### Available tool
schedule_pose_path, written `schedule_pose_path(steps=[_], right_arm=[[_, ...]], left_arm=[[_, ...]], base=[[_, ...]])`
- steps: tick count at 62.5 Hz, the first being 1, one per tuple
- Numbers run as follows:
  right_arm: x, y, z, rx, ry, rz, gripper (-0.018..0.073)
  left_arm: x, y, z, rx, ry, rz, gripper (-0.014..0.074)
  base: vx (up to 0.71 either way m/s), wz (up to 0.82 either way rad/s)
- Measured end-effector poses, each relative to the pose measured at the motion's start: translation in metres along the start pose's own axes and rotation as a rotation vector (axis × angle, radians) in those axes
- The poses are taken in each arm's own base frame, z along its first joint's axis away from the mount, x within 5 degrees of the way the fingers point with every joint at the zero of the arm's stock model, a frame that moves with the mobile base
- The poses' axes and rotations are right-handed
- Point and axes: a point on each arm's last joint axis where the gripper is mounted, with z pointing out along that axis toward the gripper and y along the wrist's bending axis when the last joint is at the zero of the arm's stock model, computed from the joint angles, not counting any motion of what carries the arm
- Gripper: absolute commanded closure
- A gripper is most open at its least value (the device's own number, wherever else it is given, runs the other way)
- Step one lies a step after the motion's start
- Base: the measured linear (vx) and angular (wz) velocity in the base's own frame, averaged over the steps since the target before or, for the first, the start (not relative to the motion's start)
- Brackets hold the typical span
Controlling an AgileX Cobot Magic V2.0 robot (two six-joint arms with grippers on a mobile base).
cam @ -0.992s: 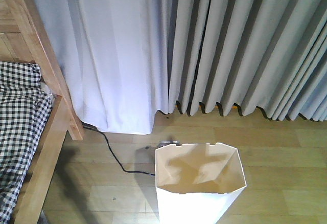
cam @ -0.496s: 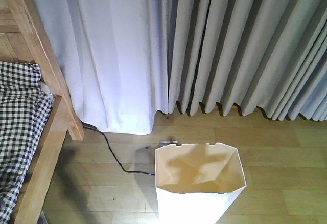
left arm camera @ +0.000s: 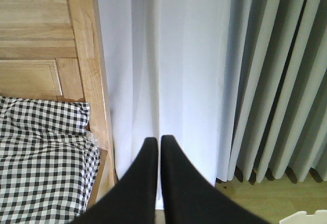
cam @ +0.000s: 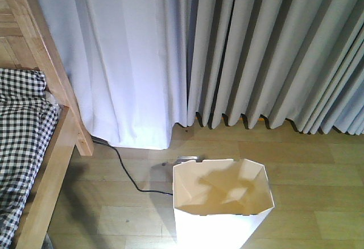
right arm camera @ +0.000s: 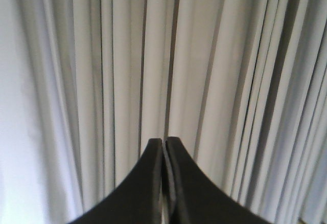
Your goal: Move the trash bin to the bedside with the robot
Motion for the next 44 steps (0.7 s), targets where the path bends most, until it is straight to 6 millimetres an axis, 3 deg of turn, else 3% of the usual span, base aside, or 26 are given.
schedule_pose_path(steps=[15,26,44], right_arm=[[0.048,0.013,0.011,-0.155,0.018,-0.02,0.0568],[0.044,0.011,0.004,-0.15,-0.083,0.013,0.0568],[0.046,0.011,0.004,-0.15,-0.062,0.018,0.0568]], left_arm=[[0.0,0.0,0.0,0.0,0.0,0.0,0.0602],[0.0,0.0,0.0,0.0,0.0,0.0,0.0602],[0.0,0.0,0.0,0.0,0.0,0.0,0.0602]], base=[[0.0,0.0],[0.0,0.0],[0.0,0.0]])
